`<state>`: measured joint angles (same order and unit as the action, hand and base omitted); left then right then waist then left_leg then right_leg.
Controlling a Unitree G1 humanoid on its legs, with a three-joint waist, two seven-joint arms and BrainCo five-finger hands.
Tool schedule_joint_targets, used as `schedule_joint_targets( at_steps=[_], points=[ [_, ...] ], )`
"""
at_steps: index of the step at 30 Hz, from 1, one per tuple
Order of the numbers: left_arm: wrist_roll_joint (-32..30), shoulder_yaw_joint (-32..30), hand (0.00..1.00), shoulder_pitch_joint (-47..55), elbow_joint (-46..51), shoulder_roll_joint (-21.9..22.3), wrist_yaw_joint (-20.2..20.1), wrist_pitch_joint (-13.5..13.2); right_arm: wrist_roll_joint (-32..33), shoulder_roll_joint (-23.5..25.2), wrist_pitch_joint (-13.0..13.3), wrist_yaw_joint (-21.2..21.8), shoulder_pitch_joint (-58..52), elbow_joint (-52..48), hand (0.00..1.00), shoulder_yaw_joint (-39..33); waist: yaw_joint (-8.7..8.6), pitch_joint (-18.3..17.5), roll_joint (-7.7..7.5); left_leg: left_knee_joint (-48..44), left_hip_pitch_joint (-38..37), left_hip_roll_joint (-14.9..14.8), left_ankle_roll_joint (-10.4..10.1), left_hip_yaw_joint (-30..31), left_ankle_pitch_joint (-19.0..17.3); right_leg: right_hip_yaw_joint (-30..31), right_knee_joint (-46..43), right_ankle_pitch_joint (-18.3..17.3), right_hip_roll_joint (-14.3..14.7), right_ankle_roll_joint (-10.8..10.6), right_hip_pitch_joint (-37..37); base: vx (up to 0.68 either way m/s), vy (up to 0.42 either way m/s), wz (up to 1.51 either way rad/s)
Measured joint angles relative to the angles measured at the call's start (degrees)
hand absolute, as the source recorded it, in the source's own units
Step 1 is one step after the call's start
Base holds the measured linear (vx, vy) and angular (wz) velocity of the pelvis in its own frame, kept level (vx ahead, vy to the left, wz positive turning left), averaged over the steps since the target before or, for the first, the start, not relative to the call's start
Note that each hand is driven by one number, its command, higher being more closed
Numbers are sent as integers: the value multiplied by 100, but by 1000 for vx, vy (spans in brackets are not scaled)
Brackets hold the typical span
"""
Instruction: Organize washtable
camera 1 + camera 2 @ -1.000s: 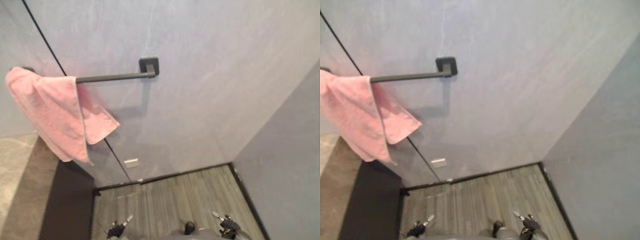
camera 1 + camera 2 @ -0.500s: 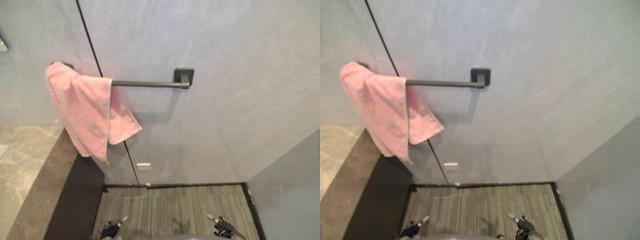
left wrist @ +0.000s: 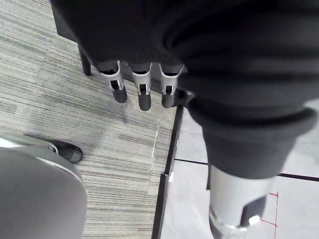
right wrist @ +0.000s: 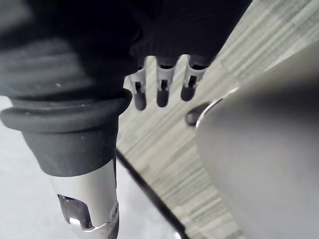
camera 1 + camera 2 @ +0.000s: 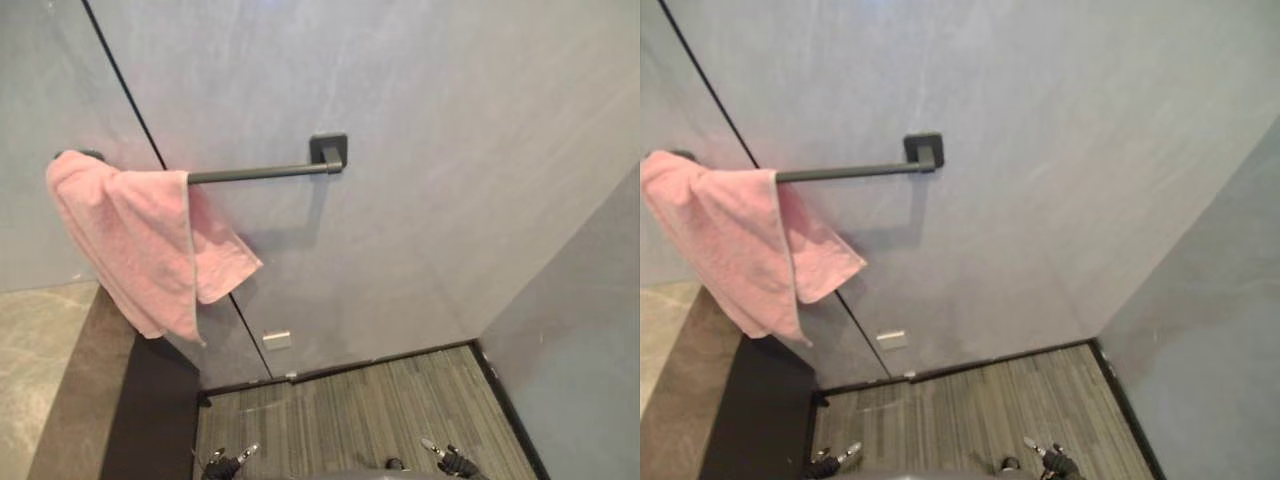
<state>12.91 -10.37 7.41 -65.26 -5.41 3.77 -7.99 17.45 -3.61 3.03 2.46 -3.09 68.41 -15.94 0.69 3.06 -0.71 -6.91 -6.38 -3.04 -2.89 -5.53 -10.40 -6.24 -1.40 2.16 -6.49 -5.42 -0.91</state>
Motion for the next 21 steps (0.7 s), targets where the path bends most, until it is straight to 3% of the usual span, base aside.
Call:
schedule_joint_targets(
  at_steps=[8, 11, 14, 17, 21],
  points=[
    [-9, -70, 0, -127, -30, 36, 9, -2, -42, -5, -24, -8, -55, 44, 0, -31, -3, -26, -33, 105, -242, 57, -1, 216, 1, -195, 370, 16, -28, 21, -458, 90, 8, 8],
    [-56, 243, 0, -221, 242, 27, 48, -4, -170, -30, -24, -60, 15, 43, 0, 30, -12, -25, -34, 102, -225, 89, 1, 336, 2, -309, 375, 16, -64, 21, -492, -24, -11, 19],
    [-224, 935, 0, -211, 1410, -289, 23, -3, -182, -52, -23, -112, 162, 14, 0, 330, 1, -22, -35, 103, -126, 93, 18, 389, 13, -321, 370, 37, -71, -2, -450, -107, -25, 8],
    [-259, 1148, 0, -295, 3311, -1009, -238, -78, -185, -139, -14, -89, 460, -88, 0, 798, -8, -47, -30, 233, 144, 90, 57, 350, 119, -256, 380, 164, -59, 18, -106, -158, -41, -10],
    [-238, 1216, 0, -449, 3898, -1396, -524, -131, -188, -198, -42, -48, 537, -87, 0, 860, -3, -85, 53, 398, 159, 94, 39, 214, 232, -128, 579, 317, -30, 26, -10, -62, -29, -19]
  ],
)
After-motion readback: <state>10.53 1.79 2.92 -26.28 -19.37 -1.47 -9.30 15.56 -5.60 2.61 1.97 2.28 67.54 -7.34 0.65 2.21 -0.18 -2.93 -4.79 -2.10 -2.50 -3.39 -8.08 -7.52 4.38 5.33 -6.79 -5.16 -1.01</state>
